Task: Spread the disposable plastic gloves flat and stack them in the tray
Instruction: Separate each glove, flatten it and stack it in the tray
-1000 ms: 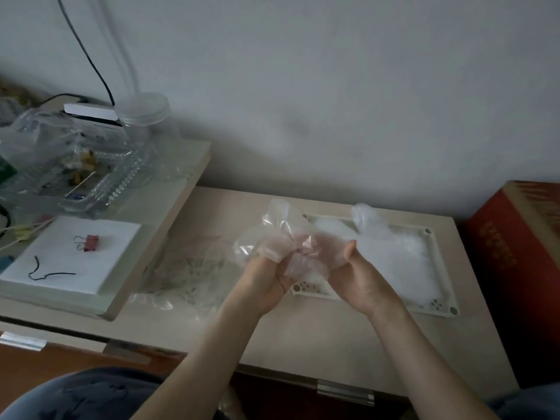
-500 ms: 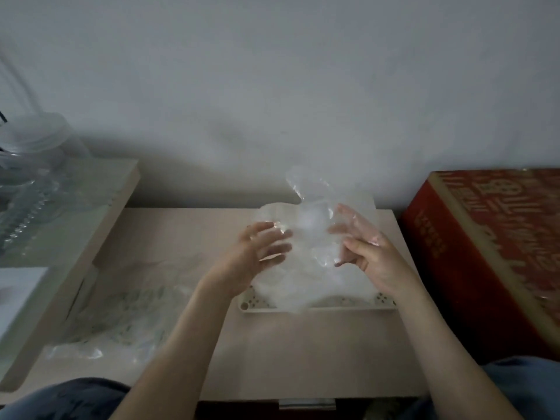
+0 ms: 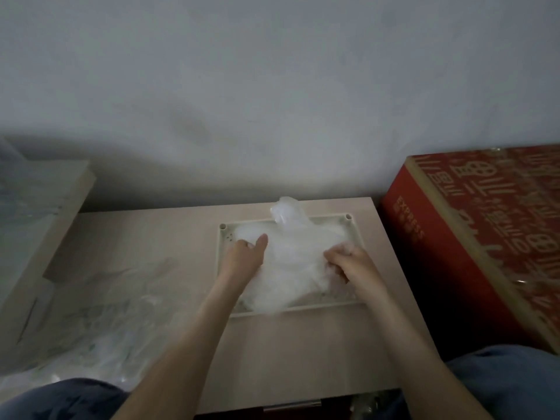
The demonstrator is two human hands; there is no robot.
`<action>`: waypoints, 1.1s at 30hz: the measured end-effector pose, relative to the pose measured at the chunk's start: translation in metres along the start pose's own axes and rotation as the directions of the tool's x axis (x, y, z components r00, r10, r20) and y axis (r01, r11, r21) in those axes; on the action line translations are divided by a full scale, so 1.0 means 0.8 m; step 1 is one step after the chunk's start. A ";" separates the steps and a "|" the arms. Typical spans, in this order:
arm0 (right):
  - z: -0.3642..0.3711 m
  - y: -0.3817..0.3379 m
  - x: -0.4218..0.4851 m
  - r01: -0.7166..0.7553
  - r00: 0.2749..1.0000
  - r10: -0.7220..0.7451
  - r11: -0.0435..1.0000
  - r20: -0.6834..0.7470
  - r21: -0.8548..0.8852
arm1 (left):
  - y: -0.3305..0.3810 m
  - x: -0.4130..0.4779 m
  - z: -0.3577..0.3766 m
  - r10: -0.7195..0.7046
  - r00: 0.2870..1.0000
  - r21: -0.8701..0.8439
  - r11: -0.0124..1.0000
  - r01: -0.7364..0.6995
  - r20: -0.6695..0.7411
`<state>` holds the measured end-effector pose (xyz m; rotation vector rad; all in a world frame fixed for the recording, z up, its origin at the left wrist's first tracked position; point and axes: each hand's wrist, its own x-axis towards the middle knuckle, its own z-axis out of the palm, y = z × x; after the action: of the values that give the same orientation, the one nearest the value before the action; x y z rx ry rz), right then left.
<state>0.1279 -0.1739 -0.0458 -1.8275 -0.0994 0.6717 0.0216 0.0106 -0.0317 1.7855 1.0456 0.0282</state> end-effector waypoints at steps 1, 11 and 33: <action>0.001 0.003 0.002 -0.005 1.000 0.005 1.000 -0.012 -0.003 | -0.003 -0.001 0.002 0.017 1.000 0.097 0.995 -0.019 0.021; 0.001 0.000 0.002 -0.031 0.997 0.030 0.999 -0.075 -0.018 | -0.019 0.000 0.007 0.116 0.992 0.444 0.892 -0.082 -0.049; 0.001 -0.019 -0.007 -0.006 1.000 0.007 0.998 -0.008 0.066 | 0.015 -0.061 0.058 0.704 0.651 0.856 0.119 -0.503 0.285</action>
<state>0.1270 -0.1701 -0.0298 -1.7675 -0.0649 0.6642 0.0201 -0.0576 -0.0241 3.2397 0.2464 0.1935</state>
